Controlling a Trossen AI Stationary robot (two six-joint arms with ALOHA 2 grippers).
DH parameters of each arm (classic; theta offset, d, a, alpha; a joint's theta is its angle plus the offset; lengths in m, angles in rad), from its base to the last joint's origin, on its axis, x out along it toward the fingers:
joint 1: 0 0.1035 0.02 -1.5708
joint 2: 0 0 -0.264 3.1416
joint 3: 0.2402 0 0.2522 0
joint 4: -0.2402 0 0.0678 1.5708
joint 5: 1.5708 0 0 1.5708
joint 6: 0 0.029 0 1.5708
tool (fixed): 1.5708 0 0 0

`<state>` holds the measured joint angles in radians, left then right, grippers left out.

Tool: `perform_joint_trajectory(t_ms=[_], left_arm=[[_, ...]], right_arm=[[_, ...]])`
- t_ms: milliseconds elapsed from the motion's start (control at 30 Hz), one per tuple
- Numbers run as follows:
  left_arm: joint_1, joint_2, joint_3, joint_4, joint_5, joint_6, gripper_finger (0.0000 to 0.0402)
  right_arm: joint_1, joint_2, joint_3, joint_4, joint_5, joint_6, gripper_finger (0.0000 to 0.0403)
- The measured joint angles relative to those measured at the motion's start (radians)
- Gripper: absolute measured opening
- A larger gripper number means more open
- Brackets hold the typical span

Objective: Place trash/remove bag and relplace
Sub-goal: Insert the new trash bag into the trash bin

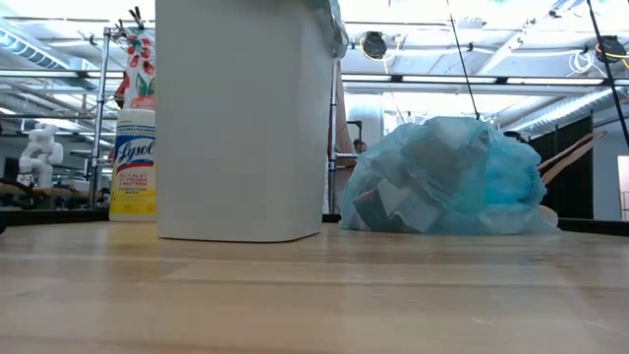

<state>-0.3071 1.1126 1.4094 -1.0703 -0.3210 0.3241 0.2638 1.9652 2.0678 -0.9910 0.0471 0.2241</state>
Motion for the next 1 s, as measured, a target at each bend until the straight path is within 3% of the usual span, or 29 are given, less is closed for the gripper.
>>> perform_joint_trajectory(t_ms=[200,1000], left_arm=[[0.0,0.0,0.0,-0.002,-0.035,0.031,0.0118],[-0.003,-0.014,0.031,-0.031,-0.048,0.022,0.0121]], right_arm=[[0.0,0.0,0.0,0.0,0.0,0.0,0.0],[0.0,0.0,0.0,0.008,0.001,0.0,0.0]])
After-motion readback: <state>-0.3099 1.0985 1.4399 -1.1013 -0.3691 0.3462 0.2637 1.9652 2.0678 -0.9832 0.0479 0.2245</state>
